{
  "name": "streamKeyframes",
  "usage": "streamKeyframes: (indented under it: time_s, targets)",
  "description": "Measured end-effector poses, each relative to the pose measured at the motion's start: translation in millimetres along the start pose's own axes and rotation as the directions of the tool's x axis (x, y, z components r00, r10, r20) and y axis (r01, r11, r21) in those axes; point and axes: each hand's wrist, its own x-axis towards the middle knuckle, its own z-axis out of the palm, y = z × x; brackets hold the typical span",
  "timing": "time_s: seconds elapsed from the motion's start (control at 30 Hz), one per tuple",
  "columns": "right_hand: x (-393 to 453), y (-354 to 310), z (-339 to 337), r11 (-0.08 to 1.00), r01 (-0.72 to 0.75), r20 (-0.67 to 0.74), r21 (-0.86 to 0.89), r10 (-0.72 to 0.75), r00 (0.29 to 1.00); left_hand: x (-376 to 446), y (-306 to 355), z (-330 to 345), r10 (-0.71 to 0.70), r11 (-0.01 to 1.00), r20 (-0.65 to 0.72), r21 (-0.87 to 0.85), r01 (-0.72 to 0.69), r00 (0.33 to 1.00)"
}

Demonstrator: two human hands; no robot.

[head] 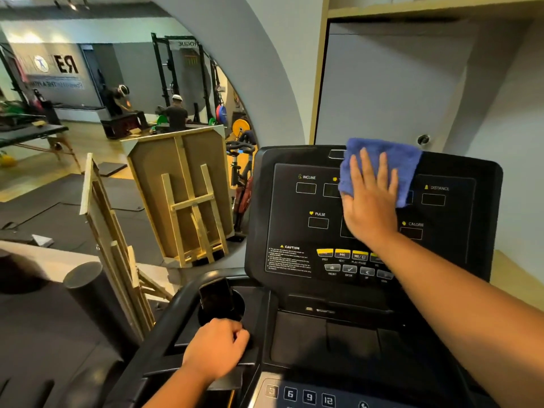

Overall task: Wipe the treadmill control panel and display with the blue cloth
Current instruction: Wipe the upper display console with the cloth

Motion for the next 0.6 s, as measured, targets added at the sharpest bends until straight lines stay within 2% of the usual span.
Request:
streamKeyframes:
  time_s: [0.07,0.17,0.3,0.37,0.47,0.53,0.6]
  targets:
    - [-8.6,-15.6,8.1,0.988,0.151,0.035,-0.026,-0.150,0.988,-0.3,-1.1,1.2,-0.002,1.000,-0.002,-0.009,0.002,1.000]
    - [-54.2,-8.7,23.6,0.906,0.416,0.116,-0.074,-0.406,0.906,0.6,-0.6,1.7,0.001,1.000,0.003,-0.006,-0.001,1.000]
    - [-113.7,22.7,27.2,0.845,0.533,0.202,-0.036,-0.516,0.832,0.1,1.3,2.1,0.005,1.000,0.014,0.016,-0.006,1.000]
    - [-120.2,47.3,20.9,0.852,0.522,0.225,-0.044,-0.501,0.836,0.1,1.2,2.7,0.002,1.000,0.017,0.022,-0.002,1.000]
    - [-109.8,65.6,9.0,0.937,0.348,0.202,-0.018,-0.338,0.919,0.5,2.0,2.6,-0.006,1.000,0.023,0.025,0.006,1.000]
    - [-99.3,45.9,5.7,0.980,0.199,0.156,0.028,-0.200,0.967,1.0,3.0,1.5,-0.004,1.000,0.030,0.026,0.003,1.000]
    - [-94.5,14.5,10.1,0.985,0.166,0.143,0.038,-0.170,0.975,1.2,2.9,1.6,-0.008,1.000,0.040,0.029,0.007,0.999]
